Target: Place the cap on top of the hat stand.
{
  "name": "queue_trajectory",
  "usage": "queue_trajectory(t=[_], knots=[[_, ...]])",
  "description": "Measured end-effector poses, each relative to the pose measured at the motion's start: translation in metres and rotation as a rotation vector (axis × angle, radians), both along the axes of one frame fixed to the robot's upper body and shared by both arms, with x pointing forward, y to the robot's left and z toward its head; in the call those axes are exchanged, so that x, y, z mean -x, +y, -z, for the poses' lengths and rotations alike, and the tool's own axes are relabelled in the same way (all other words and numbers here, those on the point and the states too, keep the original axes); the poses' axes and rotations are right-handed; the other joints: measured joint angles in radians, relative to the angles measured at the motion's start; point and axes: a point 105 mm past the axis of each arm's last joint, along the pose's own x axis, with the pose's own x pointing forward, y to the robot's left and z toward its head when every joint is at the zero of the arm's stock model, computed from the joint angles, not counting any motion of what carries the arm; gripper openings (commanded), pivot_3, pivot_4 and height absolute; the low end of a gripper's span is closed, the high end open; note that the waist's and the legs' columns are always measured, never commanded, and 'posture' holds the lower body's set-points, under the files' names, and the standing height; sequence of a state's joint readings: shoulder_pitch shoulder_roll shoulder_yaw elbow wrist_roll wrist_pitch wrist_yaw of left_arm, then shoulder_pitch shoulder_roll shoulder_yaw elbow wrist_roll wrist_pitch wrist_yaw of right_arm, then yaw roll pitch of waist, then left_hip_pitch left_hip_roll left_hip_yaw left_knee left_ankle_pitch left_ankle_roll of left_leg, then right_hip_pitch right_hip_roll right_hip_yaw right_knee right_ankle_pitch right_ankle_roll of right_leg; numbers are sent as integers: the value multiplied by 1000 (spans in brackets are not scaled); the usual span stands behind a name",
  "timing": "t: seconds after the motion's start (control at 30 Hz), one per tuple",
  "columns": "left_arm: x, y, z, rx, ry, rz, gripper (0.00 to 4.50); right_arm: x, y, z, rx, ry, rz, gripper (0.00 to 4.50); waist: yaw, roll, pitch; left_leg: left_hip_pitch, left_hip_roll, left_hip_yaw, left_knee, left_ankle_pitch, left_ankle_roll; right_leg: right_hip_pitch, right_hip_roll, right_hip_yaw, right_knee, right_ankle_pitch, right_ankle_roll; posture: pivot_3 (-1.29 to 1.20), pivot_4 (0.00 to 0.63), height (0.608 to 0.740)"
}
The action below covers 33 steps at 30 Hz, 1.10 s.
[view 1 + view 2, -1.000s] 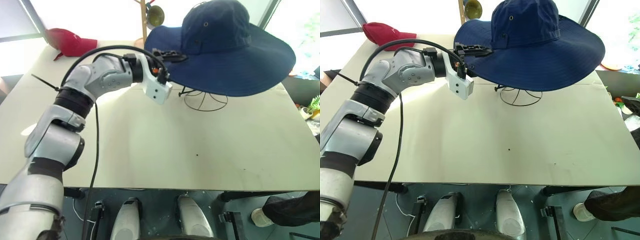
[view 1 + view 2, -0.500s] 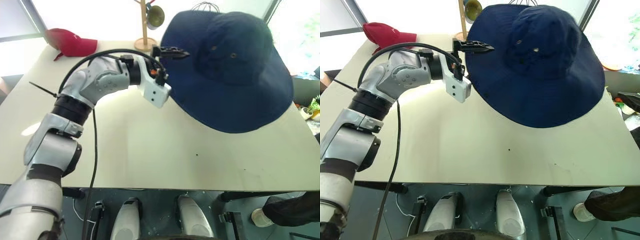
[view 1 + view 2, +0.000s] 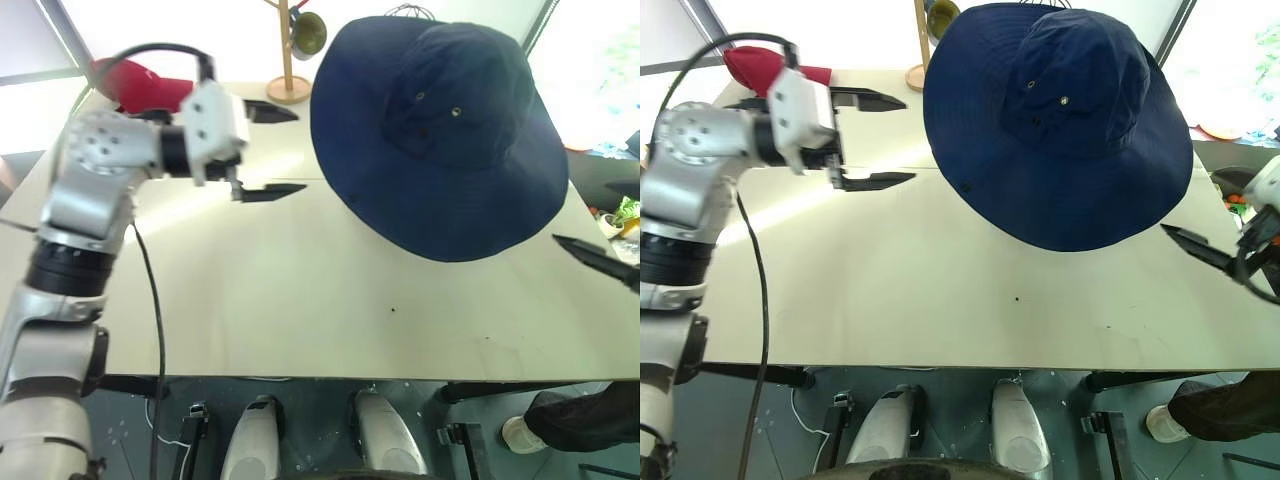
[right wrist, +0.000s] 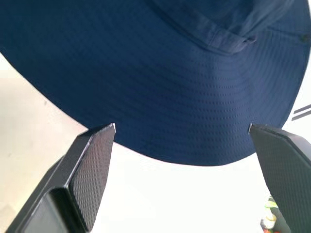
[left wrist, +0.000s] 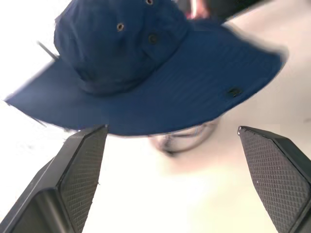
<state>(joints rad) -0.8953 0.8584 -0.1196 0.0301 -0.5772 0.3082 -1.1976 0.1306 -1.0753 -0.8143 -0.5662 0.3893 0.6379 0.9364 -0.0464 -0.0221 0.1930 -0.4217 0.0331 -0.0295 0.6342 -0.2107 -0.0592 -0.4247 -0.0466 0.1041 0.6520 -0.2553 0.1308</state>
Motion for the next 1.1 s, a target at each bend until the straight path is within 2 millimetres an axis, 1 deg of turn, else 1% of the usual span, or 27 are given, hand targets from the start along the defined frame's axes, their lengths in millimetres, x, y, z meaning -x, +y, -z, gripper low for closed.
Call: queue_trajectory(t=[0.1,0.13,0.2,0.3,0.4,0.47,0.53,0.6,0.7,0.83,0.9,0.97,1.1], knots=[[21,13,-13,111,261,66,4470,-2,11,10,75,-31,-2,4500,3,0,0,0,0,-1,2,0,0,2,0,-1,0,0,-1,0,150,739],[25,16,-17,144,316,78,4470,-2,15,15,90,-35,-7,4500,4,0,0,0,0,-1,2,0,0,2,0,-1,0,-1,-2,0,150,739],[31,21,-23,202,408,99,4470,-3,21,24,109,-52,-5,4500,5,-1,0,0,0,-2,3,0,0,3,0,-1,0,-2,-4,0,150,739],[37,26,-19,200,495,110,4470,-4,25,38,143,-76,13,4500,3,-1,0,0,0,-1,4,0,0,3,0,-1,0,-2,-4,0,150,739],[41,28,-13,176,515,112,4470,-3,28,58,196,-90,27,4500,3,-1,0,0,0,-2,3,0,0,3,0,-1,0,-2,-4,0,150,739],[41,28,-14,177,511,109,4470,-3,31,66,250,-115,19,4500,3,-1,0,0,0,-1,4,0,0,3,0,-1,0,-2,-5,0,150,739],[40,28,-15,182,512,105,4470,-1,32,73,322,-178,29,4500,5,-2,-1,0,0,-1,4,0,0,3,0,-1,-1,-3,-5,0,150,739],[40,28,-17,186,505,100,4470,-1,34,87,352,-215,46,4500,4,-3,-1,0,0,-1,4,0,0,3,0,-1,-1,-3,-5,0,150,739],[39,27,-21,187,488,99,4470,-5,37,103,408,-286,77,4500,2,-4,-1,0,0,-1,4,0,0,3,0,-1,-1,-3,-6,0,150,739],[40,25,-23,183,481,108,4470,-11,46,123,465,-348,78,4500,2,-4,-1,0,0,-1,4,0,0,3,0,-1,-1,-3,-6,0,150,739],[40,24,-26,179,468,113,4470,-21,50,123,459,-417,113,4500,1,-4,-2,0,0,-1,4,0,0,3,0,-1,-1,-3,-6,0,150,739],[40,24,-27,175,463,113,4470,-31,52,119,459,-481,139,4500,1,-5,-2,0,0,-1,4,0,0,3,0,-1,-1,-3,-7,0,150,739],[40,24,-27,171,464,114,4470,-45,54,118,466,-541,164,4500,3,-5,-2,0,0,-1,4,0,0,3,0,-1,-1,-3,-6,0,150,739]])
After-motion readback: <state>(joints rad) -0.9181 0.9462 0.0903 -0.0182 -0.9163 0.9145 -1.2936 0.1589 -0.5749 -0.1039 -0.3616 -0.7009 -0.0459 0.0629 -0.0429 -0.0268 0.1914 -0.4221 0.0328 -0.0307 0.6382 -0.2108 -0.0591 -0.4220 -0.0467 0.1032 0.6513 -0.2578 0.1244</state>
